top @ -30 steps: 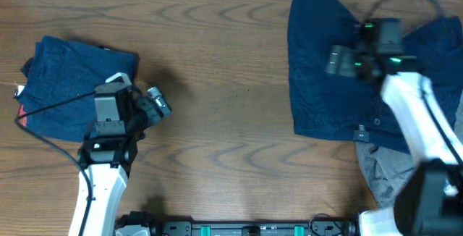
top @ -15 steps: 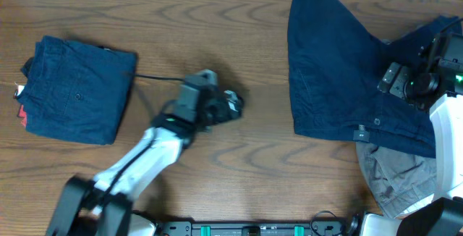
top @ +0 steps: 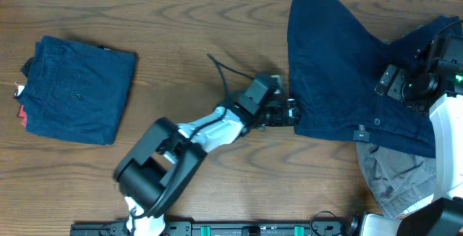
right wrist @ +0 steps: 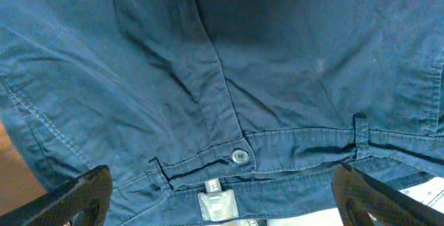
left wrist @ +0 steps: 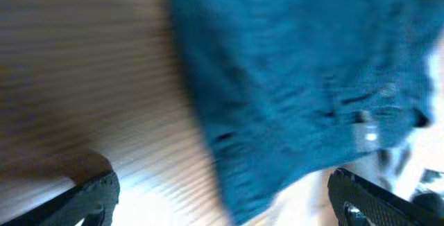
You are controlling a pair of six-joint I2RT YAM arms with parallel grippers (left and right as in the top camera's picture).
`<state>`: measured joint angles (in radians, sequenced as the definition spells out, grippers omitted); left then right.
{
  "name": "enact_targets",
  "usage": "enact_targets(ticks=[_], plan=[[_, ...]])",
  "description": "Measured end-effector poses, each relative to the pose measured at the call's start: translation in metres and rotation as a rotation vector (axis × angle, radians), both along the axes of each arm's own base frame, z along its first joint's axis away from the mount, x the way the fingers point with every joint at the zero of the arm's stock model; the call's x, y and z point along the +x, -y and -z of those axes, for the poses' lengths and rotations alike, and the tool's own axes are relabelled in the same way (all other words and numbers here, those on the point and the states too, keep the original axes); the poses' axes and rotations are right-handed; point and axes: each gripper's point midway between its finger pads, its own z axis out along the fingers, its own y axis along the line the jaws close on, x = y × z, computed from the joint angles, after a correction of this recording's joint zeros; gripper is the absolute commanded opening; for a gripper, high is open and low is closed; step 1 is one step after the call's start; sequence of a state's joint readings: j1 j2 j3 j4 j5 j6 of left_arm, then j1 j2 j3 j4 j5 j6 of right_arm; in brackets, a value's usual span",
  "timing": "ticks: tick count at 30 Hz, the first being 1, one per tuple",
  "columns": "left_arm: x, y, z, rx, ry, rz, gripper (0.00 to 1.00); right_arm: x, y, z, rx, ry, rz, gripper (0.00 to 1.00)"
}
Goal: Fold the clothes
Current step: 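Pull the navy shorts off the grey shorts toward the table center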
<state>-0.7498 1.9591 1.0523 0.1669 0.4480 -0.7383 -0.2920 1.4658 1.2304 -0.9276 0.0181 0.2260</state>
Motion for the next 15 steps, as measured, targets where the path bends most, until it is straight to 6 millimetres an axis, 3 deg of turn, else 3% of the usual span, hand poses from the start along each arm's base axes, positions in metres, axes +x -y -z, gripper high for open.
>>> enact_targets(ticks=[3,5,6,8,10,15], plan=[[-0.006,0.023,-0.003,-0.084,-0.026,0.017,0.98,0.0,0.0,0.0,0.0,-0.001,0.0,0.99],[-0.012,0.036,-0.004,-0.13,-0.057,0.021,0.88,-0.001,0.0,0.0,0.001,-0.003,0.0,0.99],[-0.016,0.041,-0.003,-0.146,-0.074,0.023,0.71,-0.001,0.0,0.0,0.001,-0.002,0.0,0.99],[-0.026,0.046,0.005,-0.146,-0.125,0.025,0.25,-0.001,0.0,0.0,0.001,-0.002,0.0,0.99],[-0.035,0.049,0.013,-0.136,-0.16,0.031,0.06,-0.001,0.0,0.0,0.001,-0.002,0.0,0.99],[-0.034,0.043,0.015,-0.146,-0.181,0.047,0.06,-0.001,0.0,0.0,0.001,-0.002,0.0,0.99]])
